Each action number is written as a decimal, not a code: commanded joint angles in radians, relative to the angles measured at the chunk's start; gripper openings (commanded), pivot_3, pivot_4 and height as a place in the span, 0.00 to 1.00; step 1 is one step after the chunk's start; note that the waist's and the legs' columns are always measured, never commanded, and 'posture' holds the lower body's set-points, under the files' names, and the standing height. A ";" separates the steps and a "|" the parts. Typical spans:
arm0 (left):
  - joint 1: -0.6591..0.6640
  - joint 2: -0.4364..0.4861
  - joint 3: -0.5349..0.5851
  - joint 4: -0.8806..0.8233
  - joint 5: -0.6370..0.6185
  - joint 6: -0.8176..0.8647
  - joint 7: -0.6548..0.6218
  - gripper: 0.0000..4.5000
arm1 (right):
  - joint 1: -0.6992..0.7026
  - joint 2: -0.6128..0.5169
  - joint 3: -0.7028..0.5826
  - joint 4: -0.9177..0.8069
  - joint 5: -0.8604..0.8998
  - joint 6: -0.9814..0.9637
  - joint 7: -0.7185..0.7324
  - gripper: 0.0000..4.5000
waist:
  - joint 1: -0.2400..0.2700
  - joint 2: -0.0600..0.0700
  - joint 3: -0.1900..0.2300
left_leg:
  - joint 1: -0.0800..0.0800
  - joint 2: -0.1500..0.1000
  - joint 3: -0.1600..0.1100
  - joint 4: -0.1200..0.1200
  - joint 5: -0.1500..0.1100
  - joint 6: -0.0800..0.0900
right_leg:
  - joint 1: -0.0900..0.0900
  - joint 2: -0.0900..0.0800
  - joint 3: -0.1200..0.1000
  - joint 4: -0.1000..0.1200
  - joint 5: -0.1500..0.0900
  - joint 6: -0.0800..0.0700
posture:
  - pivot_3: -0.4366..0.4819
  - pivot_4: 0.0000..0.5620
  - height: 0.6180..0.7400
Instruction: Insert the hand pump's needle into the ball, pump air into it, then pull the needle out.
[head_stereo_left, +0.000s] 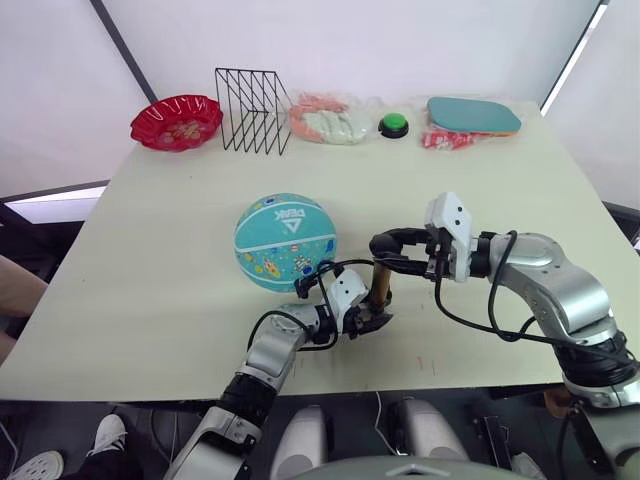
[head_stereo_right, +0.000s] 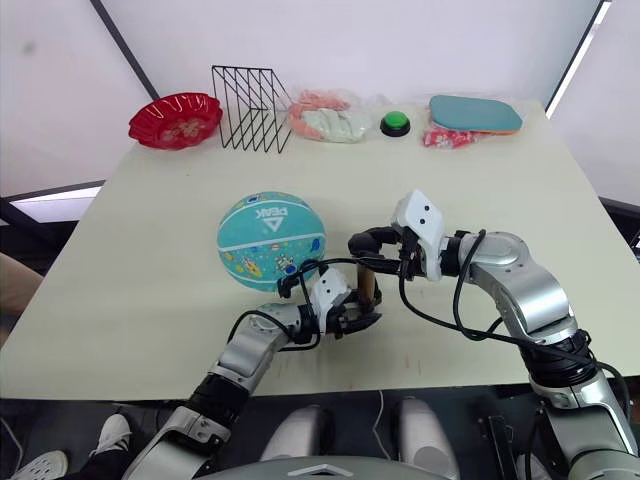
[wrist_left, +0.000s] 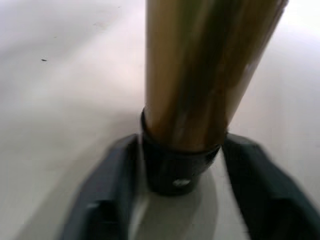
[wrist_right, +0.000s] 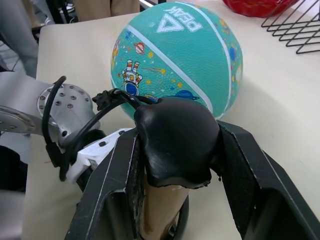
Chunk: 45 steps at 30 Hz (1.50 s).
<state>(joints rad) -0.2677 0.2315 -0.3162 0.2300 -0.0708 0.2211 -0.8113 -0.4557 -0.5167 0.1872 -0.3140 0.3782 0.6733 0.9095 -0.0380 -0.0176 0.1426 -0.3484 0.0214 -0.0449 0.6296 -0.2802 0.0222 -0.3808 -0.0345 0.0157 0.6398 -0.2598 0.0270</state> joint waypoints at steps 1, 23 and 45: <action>0.032 0.034 0.027 -0.050 -0.040 0.028 -0.032 0.97 | 0.049 -0.023 0.087 0.071 -0.015 0.048 0.035 0.35 | -0.002 0.000 0.001 | 0.000 0.000 0.000 0.000 0.000 0.000 | 0.000 0.000 0.000 0.000 0.000 0.000 | 0.48 0.27 1.00; 0.061 0.108 -0.016 -0.132 -0.046 0.094 -0.046 0.97 | -0.063 -0.042 0.032 0.084 0.018 0.032 0.082 0.35 | 0.008 0.002 0.006 | -0.016 -0.002 -0.005 0.004 0.000 -0.001 | -0.013 -0.001 -0.001 0.002 0.003 -0.004 | 0.48 0.27 1.00; 0.104 0.159 -0.063 -0.219 -0.061 0.139 -0.106 0.97 | -0.152 -0.023 0.018 0.174 0.002 0.015 0.058 0.35 | 0.017 0.003 0.007 | -0.018 -0.004 -0.005 0.005 0.001 -0.001 | -0.014 -0.001 -0.002 0.003 0.003 -0.003 | 0.48 0.27 1.00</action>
<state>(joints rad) -0.1898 0.3803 -0.3539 0.0183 -0.1374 0.3444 -0.8971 -0.6129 -0.5362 0.1892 -0.1582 0.3967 0.6816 0.9734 -0.0210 -0.0142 0.1498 -0.3659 0.0170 -0.0494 0.6350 -0.2796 0.0211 -0.3946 -0.0352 0.0139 0.6425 -0.2571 0.0237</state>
